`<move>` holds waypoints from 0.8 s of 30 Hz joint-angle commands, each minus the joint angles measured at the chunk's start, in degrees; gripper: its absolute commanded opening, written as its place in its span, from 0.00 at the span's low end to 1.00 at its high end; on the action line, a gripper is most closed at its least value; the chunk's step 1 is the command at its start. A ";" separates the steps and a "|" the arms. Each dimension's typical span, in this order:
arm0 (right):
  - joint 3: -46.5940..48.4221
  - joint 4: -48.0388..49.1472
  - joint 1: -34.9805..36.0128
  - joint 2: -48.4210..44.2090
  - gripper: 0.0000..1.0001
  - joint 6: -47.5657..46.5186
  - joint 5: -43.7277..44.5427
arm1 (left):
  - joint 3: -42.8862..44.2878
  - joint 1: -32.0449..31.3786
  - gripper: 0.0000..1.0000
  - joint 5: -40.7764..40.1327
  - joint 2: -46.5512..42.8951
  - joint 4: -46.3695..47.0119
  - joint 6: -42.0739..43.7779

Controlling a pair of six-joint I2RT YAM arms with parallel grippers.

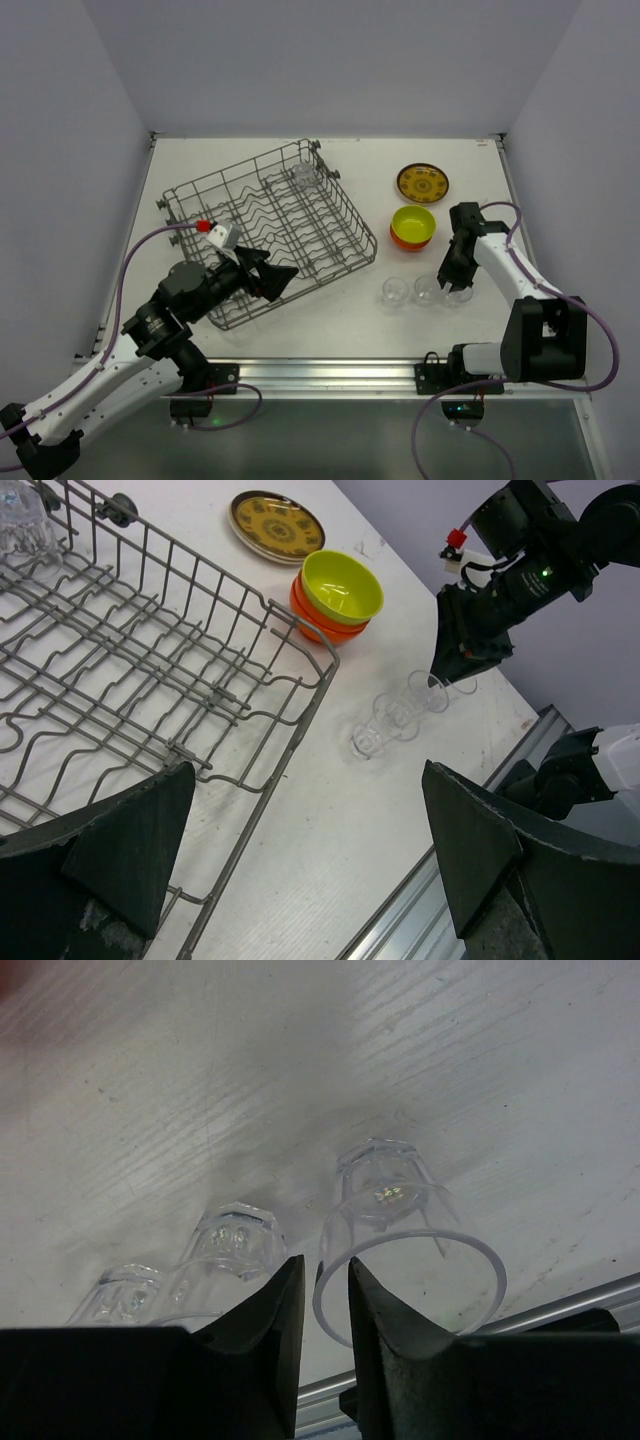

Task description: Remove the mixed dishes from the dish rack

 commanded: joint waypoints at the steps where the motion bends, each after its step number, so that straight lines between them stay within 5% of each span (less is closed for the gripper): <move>1: 0.69 1.07 -0.28 0.09 0.28 0.49 0.27 | 0.30 -0.03 1.00 0.98 -0.09 0.20 1.75; 3: 1.39 0.20 -0.28 -0.35 0.34 0.58 0.27 | 0.30 -0.03 1.00 0.89 0.08 0.38 1.75; 15: 16.41 -11.84 -0.37 -12.64 0.37 -0.21 4.05 | -0.32 -0.03 1.00 -2.44 3.95 3.10 -1.15; 19: 17.31 -5.63 0.59 -21.95 0.43 -3.19 -6.11 | 0.03 -0.03 1.00 -10.33 9.99 5.21 -4.92; 21: 12.23 4.03 0.77 -30.61 0.59 -4.08 -18.89 | 1.61 0.32 1.00 -13.25 13.25 6.43 -5.72; 24: 4.40 14.15 0.77 -39.69 0.98 -1.89 -27.04 | 5.99 2.24 1.00 -16.07 21.60 8.02 -5.81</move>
